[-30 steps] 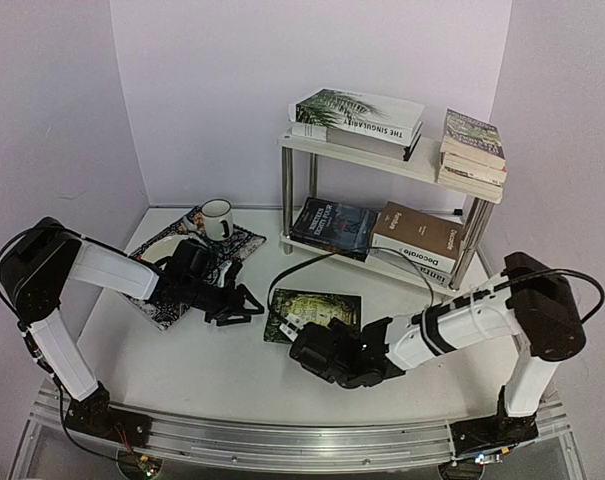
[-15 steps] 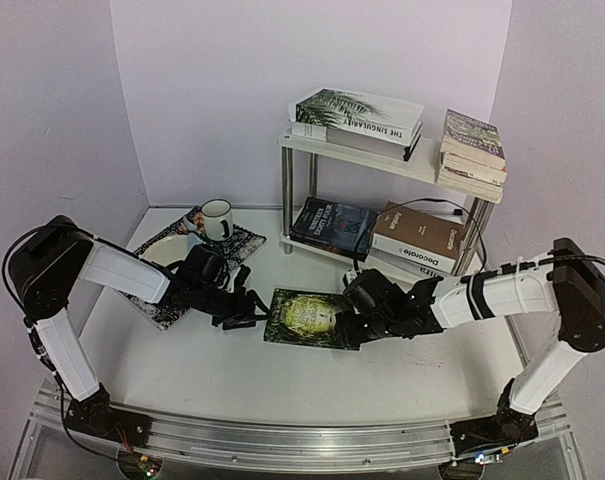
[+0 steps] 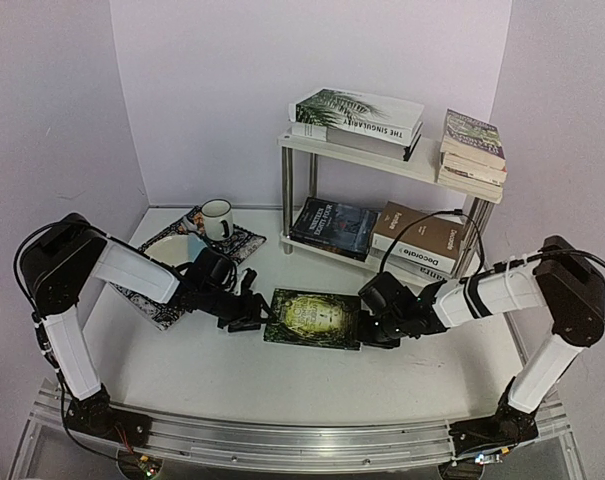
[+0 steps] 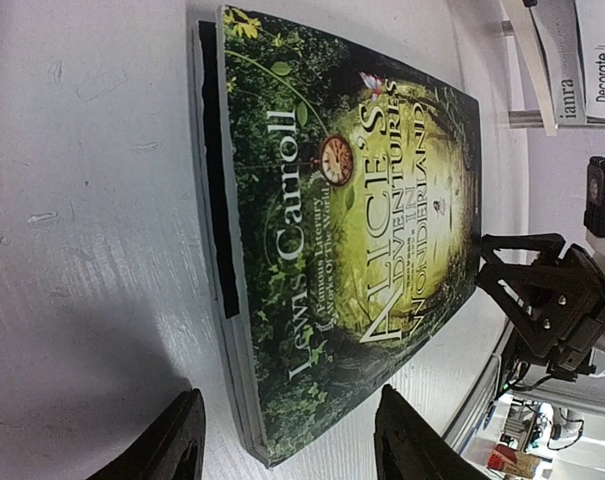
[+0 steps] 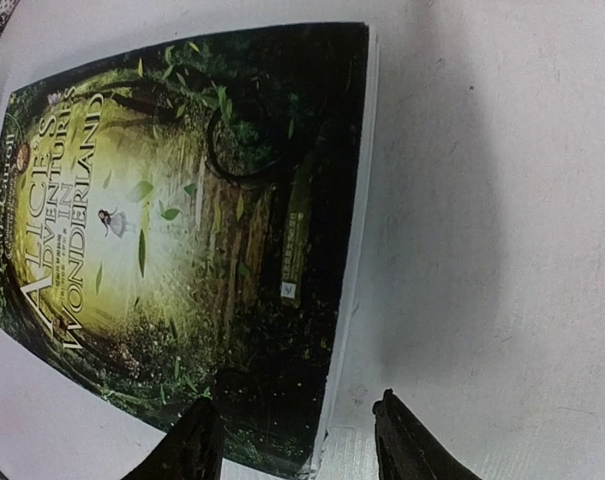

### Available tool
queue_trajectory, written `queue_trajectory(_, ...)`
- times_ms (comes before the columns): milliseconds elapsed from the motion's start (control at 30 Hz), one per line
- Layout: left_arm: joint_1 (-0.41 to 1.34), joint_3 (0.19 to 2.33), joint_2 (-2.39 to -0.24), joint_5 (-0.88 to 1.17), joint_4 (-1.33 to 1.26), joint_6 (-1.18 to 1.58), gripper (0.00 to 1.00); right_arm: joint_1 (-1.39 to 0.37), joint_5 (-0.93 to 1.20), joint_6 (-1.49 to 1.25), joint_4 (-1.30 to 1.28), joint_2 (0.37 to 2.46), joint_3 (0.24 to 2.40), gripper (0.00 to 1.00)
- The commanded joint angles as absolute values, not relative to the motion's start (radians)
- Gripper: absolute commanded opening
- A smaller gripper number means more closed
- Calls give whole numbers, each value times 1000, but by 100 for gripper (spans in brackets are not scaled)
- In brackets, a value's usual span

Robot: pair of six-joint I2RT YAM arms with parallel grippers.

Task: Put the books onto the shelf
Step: Move the book to the center of the board.

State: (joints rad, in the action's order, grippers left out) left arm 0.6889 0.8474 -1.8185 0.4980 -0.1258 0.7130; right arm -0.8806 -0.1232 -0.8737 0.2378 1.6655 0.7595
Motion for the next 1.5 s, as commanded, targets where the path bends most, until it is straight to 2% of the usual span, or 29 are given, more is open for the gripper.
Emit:
queue_trajectory(0, 696, 886, -1835, 504, -149, 730, 59, -879, -67, -922, 263, 1712, 744, 51)
queue_trajectory(200, 696, 885, -1850, 516, -149, 757, 57, -879, -8, -956, 334, 1757, 734, 46)
queue_trajectory(367, 694, 888, -1852, 528, -149, 777, 52, -879, 50, -977, 399, 1781, 728, 37)
queue_trajectory(500, 676, 878, -1823, 516, -142, 775, 42, -885, 72, -986, 435, 1802, 742, 26)
queue_trajectory(700, 622, 905, -1758, 533, -72, 723, 24, -938, 70, -984, 439, 1871, 832, 20)
queue_trajectory(867, 533, 929, -1692, 506, 64, 652, 10, -967, 54, -982, 449, 1923, 908, 19)
queue_trajectory(1133, 463, 1025, -1645, 555, 202, 547, 9, -1010, 67, -973, 457, 2050, 1064, 19)
queue_trajectory(1467, 364, 1049, -1580, 449, 315, 488, 8, -1031, 61, -947, 456, 2152, 1213, 19)
